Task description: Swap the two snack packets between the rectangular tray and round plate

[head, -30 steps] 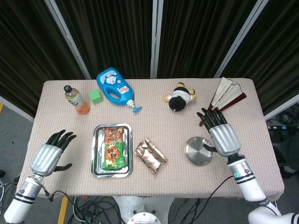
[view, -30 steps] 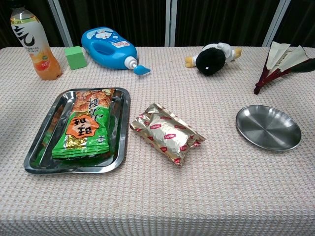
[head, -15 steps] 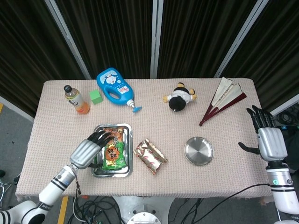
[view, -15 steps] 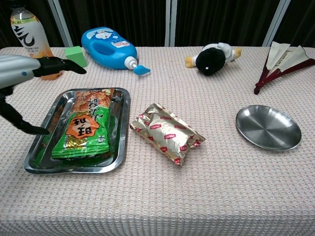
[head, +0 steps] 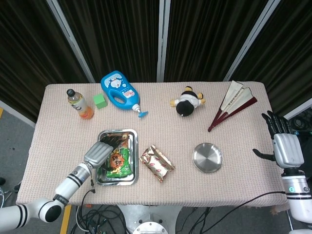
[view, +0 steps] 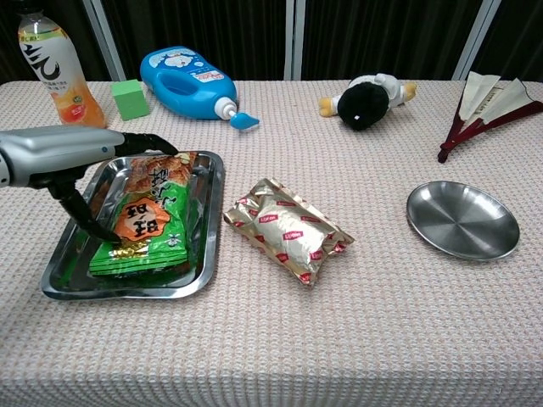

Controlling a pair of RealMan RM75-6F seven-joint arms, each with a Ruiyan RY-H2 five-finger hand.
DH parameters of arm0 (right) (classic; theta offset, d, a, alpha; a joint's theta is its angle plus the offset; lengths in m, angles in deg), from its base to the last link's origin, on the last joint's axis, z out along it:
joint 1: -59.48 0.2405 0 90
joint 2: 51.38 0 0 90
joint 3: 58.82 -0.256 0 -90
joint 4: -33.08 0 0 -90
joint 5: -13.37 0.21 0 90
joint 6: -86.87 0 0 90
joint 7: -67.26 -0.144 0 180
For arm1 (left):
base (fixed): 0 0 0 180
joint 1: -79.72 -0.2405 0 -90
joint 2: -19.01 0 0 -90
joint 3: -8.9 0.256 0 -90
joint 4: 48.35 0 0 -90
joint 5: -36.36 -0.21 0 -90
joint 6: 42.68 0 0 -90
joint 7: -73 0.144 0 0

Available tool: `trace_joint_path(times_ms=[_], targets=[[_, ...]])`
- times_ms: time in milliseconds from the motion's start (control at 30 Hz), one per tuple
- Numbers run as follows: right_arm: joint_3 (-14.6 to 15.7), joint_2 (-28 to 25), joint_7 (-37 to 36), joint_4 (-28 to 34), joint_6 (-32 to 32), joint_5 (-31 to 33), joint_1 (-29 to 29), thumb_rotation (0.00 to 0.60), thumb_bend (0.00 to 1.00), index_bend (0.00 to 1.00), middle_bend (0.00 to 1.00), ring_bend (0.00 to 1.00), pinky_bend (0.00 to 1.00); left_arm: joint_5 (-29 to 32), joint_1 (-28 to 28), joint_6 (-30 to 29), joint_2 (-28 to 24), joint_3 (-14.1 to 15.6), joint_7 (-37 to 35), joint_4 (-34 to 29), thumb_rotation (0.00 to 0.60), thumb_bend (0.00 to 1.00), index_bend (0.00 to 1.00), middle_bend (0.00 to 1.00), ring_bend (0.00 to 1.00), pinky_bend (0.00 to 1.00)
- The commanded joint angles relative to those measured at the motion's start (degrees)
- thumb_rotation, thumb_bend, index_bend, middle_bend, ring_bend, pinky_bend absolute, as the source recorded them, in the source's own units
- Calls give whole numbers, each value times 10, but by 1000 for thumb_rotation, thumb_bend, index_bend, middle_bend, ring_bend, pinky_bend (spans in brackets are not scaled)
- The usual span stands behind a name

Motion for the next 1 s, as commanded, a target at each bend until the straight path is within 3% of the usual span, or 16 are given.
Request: trace_joint_path(times_ms=[33,333,567,667,833,1000], targets=[[-2,2,-4,-4,2,-2,-1,600,0,0,0,0,0,11,12,8,4,3,8,9,600,0,55,0,0,96],[-5,7,-12,-15,10,-2,-5,600,0,0,0,0,0,2,35,14,13,16,10,19,600,0,56,0,0,96],[-7,7,-13,-17,14,-3,-9,600,0,0,0,0,0,34,54,28,17,22,23,28,600,0,62,5,0,110],[-8,7,-12,-17,19,-2,-9,600,0,0,0,0,0,37,56,21,22,23,23,31,600,29,78,60,26,193],[-9,10,-10,-20,24,-1,-9,600,0,0,0,0,0,17,54,-11,37,25,19,44,600,104,191,270,238,403],[-10,12,-7,-22,25,-1,-10,600,0,0,0,0,0,1,53,-29,47,26,11,55,600,150,292,378,334,491]])
